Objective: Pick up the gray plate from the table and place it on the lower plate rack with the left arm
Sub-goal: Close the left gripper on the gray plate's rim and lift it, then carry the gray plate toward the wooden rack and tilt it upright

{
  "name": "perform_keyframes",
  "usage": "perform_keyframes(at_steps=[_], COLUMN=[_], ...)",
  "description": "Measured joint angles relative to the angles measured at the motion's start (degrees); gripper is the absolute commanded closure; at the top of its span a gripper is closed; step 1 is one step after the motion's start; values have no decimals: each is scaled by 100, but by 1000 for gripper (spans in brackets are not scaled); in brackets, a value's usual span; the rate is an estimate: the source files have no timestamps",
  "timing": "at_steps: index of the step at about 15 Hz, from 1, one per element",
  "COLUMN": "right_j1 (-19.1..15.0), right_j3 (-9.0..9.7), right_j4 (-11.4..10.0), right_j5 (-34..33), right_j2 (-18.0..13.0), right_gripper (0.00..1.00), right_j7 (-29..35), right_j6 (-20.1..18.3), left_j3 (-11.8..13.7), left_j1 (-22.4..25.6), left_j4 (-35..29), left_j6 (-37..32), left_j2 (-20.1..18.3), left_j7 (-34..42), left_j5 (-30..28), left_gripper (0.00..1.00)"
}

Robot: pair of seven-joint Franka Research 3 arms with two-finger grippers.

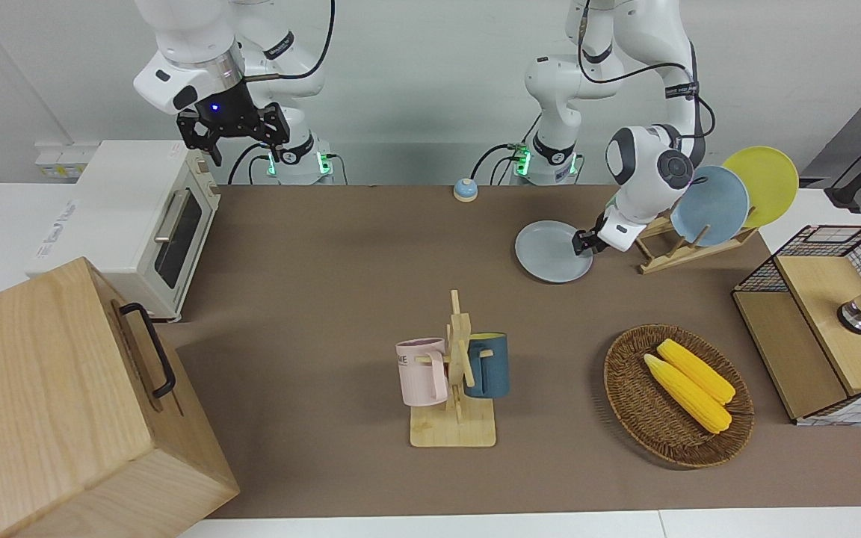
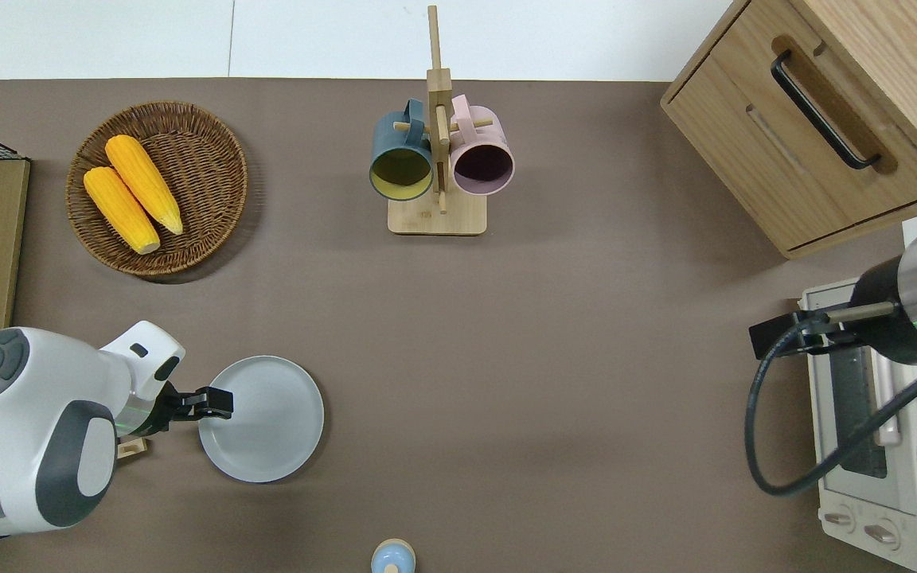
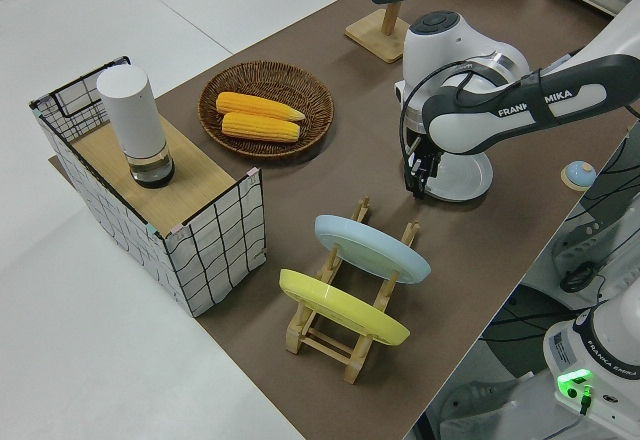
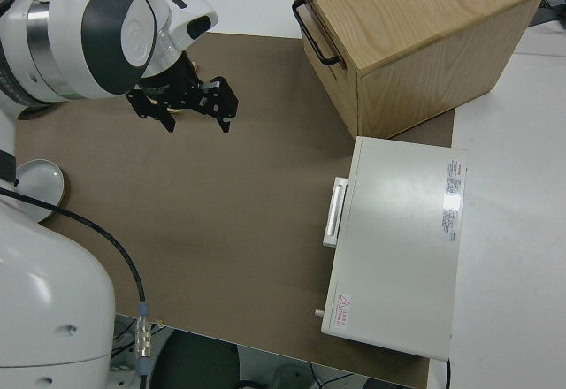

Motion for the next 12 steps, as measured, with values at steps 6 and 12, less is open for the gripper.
perform_keyframes(at_steps=[6, 12], right_j1=[0, 0], right_j3=[0, 0], right_j4=[0, 0], right_j5=[0, 0], right_j2=[0, 0], right_gripper=[11, 11], right_j7=[0, 0], right_j6=[0, 0], left_j3=[4, -9], left_j1=[86, 81], left_j4=[15, 291], left_j6=[88, -303], left_j2=[82, -22], left_j7=[-9, -64], left_j5=[-12, -30], left_gripper=[1000, 1000])
